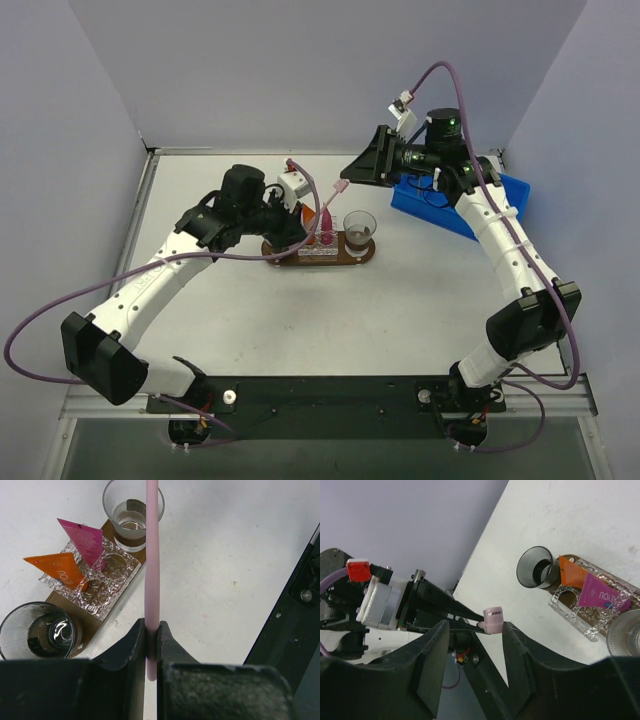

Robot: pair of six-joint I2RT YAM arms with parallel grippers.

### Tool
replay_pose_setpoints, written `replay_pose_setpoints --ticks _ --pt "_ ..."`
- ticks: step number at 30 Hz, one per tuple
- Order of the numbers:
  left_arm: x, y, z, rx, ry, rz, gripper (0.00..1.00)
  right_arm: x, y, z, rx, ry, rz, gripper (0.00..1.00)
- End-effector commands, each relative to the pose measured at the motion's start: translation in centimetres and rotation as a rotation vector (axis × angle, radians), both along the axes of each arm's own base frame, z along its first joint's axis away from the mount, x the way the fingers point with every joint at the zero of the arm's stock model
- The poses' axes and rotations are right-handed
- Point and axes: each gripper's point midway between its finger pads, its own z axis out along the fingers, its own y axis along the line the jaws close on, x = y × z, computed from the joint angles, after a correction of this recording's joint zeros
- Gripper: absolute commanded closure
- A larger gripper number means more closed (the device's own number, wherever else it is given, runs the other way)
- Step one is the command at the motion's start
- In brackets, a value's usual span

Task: Prepare toiletry sets of a toothbrush and toothpaste on the tray

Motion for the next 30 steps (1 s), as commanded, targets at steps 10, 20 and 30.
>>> replay_pose_setpoints --ticks 10,20,30 --pt "-1.6 -2.0 1.7 -0.064 -0.029 -0.078 1.0 -2.4 0.4 -0.6 -0.004 0.022 0.118 0.61" --pt "-1.7 -2.1 1.8 -0.058 -0.033 -0.07 1.0 -3.2 1.1 -1.2 0.0 0.051 0.153 0.71" --pt "-1.8 -1.9 1.9 -0.06 -0.034 -0.063 1.0 -4.1 1.9 -1.8 -0.011 0.061 0.175 0.71"
